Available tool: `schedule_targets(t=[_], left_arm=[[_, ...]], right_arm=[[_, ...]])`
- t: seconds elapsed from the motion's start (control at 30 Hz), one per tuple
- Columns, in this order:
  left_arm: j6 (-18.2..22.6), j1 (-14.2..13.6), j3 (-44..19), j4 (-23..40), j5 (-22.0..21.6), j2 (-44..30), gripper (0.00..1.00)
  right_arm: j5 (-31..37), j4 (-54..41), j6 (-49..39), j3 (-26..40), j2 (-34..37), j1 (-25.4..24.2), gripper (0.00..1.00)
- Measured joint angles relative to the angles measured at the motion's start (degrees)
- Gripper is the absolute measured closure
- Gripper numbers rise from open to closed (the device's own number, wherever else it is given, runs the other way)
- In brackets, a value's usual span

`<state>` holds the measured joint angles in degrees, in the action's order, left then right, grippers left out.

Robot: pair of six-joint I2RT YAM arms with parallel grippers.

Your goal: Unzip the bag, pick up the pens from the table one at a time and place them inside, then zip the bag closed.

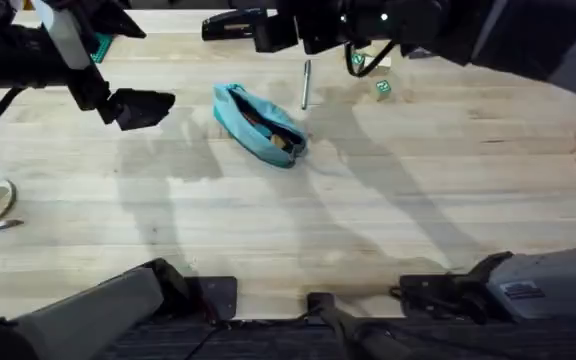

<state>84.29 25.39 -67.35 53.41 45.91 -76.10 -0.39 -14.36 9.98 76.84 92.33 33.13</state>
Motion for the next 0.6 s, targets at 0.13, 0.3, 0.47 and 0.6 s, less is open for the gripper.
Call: schedule_targets(t=[0.13, 0.3, 0.47, 0.6], left_arm=[[0.0, 0.0, 0.0, 0.0, 0.0, -0.02, 0.008], [0.0, 0.0, 0.0, 0.0, 0.0, -0.02, 0.007], [0.0, 0.0, 0.0, -0.02, 0.0, -0.02, 0.008], [0.01, 0.0, 0.0, -0.01, 0.0, -0.02, 0.008]], right_arm=[[6.45, -2.18, 5.09, 0.0, 0.83, -0.42, 0.003], [15.48, -3.78, 12.87, 0.0, 1.97, -0.43, 0.003], [16.54, -3.77, 19.05, 0.0, 3.09, -0.48, 0.003], [15.91, -3.62, 21.04, 0.0, 3.74, -0.48, 0.003]])
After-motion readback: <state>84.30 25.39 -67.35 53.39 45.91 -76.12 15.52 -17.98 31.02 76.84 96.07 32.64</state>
